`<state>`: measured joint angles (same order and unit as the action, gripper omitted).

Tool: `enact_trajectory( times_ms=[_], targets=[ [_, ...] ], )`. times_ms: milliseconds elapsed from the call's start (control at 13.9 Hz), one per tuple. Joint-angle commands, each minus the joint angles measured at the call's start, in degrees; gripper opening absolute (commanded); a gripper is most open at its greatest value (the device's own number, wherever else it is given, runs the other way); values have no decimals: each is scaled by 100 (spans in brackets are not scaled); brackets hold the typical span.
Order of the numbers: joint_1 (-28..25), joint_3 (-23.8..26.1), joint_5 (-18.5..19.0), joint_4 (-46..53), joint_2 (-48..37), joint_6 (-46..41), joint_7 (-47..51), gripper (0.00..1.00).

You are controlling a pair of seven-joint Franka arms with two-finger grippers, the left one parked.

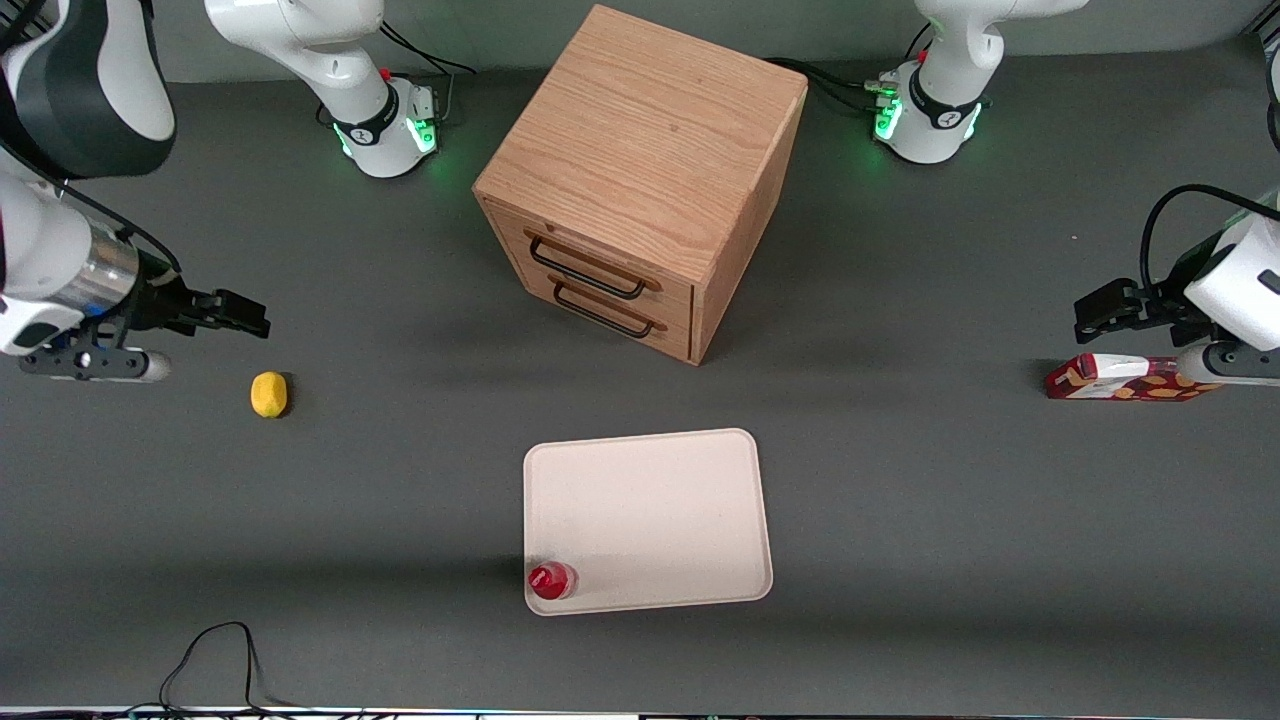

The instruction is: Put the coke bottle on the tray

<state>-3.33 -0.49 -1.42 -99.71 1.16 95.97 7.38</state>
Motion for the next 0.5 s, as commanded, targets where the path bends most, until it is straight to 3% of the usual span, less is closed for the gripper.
enact_trajectory(
  times_ms=[0,216,432],
  targets=[
    [-27,-30,-131,-111,-124,115,-70,100],
    [78,-3,-437,29,-81,115,-44,100],
    [78,14,-473,74,-54,115,-35,100]
  ],
)
